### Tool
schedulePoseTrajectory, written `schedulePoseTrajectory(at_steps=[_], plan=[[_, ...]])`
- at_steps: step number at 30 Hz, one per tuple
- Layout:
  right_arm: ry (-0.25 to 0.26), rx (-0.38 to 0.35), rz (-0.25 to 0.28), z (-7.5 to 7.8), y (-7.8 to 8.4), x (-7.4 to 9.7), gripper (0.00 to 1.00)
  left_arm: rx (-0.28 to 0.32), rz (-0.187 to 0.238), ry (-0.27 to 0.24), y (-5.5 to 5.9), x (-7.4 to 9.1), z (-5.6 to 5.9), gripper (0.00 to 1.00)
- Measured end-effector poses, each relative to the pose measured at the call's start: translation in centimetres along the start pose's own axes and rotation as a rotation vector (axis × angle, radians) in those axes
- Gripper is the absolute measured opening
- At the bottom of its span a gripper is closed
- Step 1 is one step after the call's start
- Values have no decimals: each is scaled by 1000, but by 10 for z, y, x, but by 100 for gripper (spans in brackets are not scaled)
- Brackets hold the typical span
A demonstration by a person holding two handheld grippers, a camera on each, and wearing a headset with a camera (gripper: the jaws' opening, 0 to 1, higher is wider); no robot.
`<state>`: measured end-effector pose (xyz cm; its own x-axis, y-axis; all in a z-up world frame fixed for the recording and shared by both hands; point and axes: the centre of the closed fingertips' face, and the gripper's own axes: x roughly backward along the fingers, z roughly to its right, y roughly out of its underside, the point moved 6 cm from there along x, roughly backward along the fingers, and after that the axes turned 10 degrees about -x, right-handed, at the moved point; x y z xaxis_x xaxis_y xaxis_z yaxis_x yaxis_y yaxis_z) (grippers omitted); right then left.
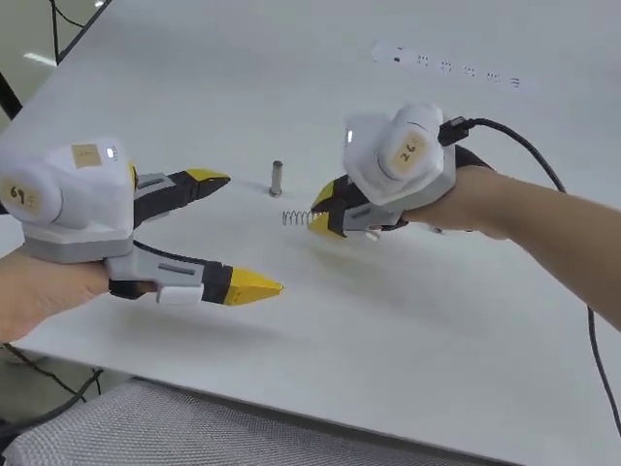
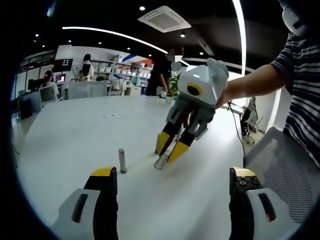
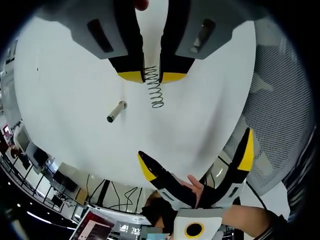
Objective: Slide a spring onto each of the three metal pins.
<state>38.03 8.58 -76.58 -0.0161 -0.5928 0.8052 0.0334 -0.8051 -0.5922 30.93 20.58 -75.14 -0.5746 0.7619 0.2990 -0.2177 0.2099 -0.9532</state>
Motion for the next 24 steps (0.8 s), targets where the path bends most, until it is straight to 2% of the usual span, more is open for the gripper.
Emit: schedulePoseTrajectory(at_steps=[4,11,18,24], plan=[[14,-16,-1,-5,7,9,13,-8,-6,30,-1,-3,2,91],[34,-43,-10,-11,19,20,13,-15,-12,52,-1,-10,2,89],[53,-70,7,-16,21,34,13,-23,-14,75,-3,-17,5,86],[71,-110,23,-18,20,37,13,-32,-13,87,-4,-24,5,80]])
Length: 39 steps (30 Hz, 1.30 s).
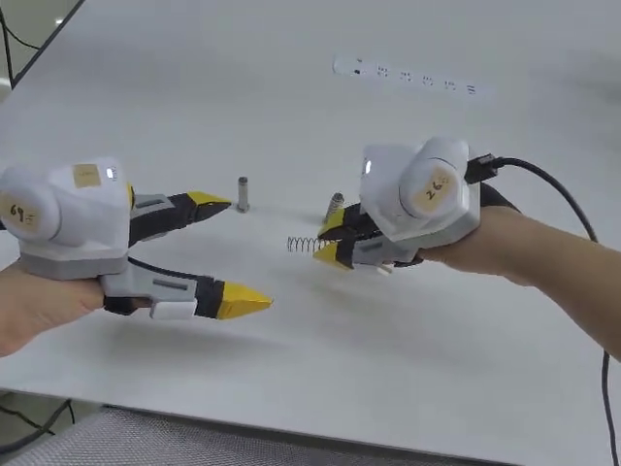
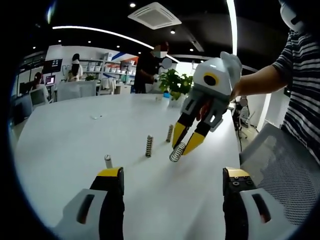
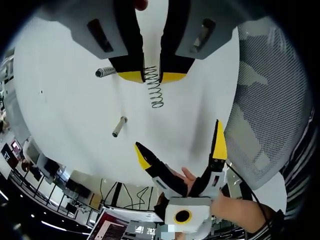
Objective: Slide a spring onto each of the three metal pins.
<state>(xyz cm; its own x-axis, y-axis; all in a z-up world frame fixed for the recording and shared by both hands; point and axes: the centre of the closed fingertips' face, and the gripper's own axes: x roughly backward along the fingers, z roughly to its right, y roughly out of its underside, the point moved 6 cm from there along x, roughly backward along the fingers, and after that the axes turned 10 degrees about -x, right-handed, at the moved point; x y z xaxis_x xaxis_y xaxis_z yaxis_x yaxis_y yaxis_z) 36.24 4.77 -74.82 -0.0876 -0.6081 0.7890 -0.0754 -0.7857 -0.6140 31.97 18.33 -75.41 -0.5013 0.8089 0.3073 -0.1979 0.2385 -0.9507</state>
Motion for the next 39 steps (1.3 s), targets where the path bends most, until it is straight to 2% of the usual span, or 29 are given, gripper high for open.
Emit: schedulePoseTrajectory(at_steps=[5,11,17,23,28,35,39], plan=[[-1,-12,13,-9,-4,-2,13,-9,5,16,-2,-8,-2,74],[4,-38,25,-14,-6,-5,13,-4,24,54,-3,-17,-1,59],[1,-52,44,-16,-9,-6,13,-28,7,72,-1,-27,0,53],[-3,-48,48,-16,-9,-4,13,-30,15,94,-2,-30,0,42],[-6,-27,48,-16,-7,-2,13,-49,16,116,-3,-33,0,37],[-4,-25,54,-17,-8,-2,13,-53,24,147,-4,-36,3,23],[-7,-27,58,-18,-8,-2,13,-53,29,156,-5,-37,4,19]])
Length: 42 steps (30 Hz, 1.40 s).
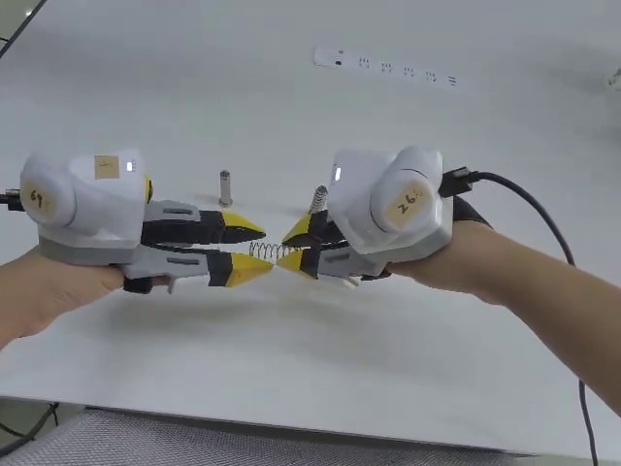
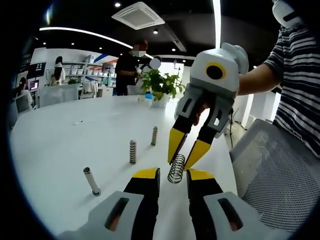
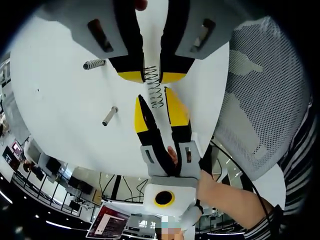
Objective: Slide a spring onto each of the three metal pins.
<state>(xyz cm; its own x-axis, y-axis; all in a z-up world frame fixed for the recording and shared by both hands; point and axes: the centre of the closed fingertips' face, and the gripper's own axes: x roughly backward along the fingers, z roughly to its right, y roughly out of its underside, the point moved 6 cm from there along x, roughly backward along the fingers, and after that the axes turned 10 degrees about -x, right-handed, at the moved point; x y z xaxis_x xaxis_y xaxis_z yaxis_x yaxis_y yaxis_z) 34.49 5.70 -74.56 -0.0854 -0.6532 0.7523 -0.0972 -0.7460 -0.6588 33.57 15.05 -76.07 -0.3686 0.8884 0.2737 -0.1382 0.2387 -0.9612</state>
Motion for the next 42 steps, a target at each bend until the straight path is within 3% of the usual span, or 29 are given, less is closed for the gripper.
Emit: schedulePoseTrajectory(at_steps=[10,25,34,42], plan=[[1,1,9,-3,0,1,13,-5,3,21,0,1,5,10],[1,17,17,-8,-3,5,13,-15,22,35,-4,6,10,8],[-16,18,15,-13,-2,7,14,-14,18,76,-4,6,15,7],[-21,56,-18,-18,8,9,16,-13,9,126,-4,7,18,7]])
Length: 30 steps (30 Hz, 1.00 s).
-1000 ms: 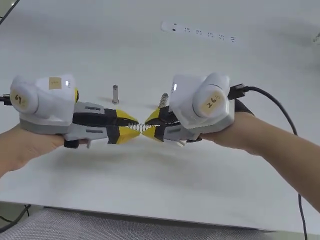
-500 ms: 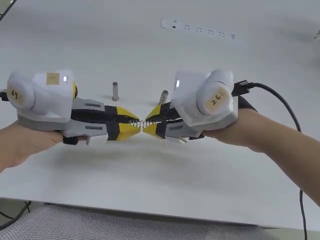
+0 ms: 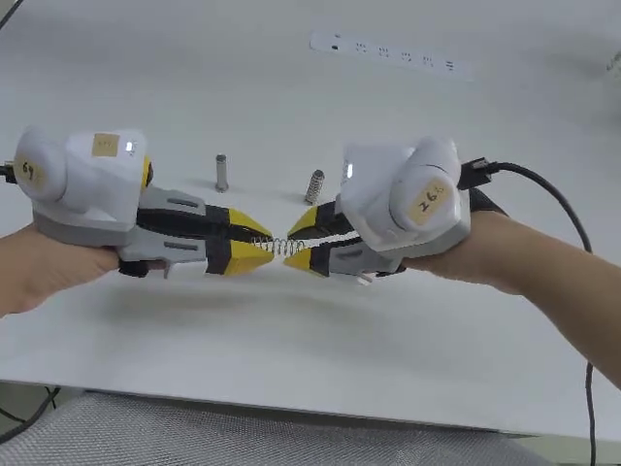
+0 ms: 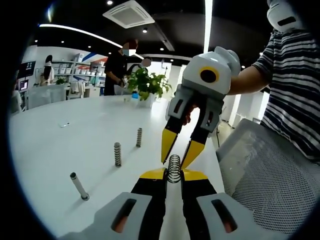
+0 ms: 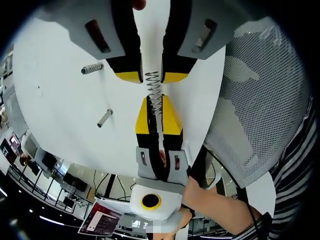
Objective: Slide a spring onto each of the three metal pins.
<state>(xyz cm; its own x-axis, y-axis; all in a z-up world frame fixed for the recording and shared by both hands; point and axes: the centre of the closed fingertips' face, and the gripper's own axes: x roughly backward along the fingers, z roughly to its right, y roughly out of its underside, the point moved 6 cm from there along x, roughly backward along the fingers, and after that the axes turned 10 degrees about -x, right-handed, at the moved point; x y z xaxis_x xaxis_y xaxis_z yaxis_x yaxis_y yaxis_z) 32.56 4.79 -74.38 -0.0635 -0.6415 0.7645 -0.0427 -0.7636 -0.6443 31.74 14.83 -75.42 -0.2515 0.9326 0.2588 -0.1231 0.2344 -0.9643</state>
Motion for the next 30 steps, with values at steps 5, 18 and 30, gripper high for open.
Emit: schedulePoseTrajectory(at_steps=[5,18,30], plan=[[-4,-12,9,-2,3,3,16,-6,-5,22,-1,0,1,7],[-23,10,6,-9,6,3,13,-20,-18,68,0,-2,4,7],[-12,82,1,-9,-5,13,12,-10,-33,80,4,-2,4,7]])
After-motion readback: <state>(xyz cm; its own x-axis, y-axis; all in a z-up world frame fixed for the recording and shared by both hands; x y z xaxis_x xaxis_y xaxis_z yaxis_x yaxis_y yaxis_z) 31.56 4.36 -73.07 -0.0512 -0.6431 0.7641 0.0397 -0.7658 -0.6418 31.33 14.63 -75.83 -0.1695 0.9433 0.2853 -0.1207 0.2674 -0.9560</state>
